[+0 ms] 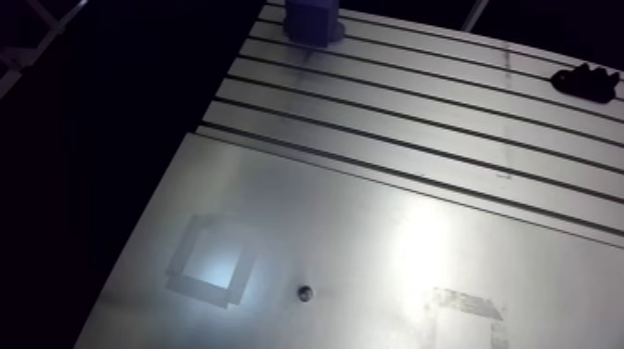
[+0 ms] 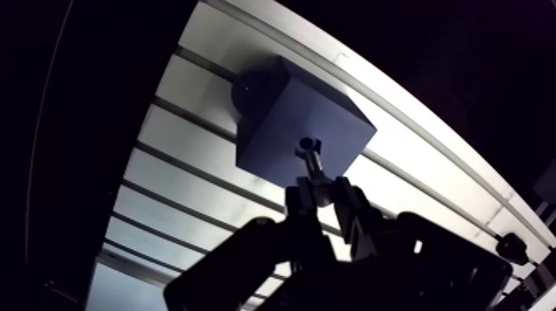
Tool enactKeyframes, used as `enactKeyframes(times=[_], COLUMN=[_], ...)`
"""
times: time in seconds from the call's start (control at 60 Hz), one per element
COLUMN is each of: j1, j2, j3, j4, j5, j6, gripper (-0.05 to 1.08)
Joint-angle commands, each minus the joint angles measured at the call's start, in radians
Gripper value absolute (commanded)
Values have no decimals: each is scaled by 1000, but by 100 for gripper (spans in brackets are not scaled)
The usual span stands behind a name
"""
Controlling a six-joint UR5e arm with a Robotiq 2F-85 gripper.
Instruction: Pick up the M10 bolt and insert it into the hex recess until seated.
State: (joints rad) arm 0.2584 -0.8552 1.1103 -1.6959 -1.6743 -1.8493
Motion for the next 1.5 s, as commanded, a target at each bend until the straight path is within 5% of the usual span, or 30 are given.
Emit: enactKeyframes(times=[0.017, 1.5], j1=[1, -1], j2=[3, 20], j3=[-2, -10], j4=[0, 0], j5=[0, 5], j6=[0, 0], gripper=[102, 102])
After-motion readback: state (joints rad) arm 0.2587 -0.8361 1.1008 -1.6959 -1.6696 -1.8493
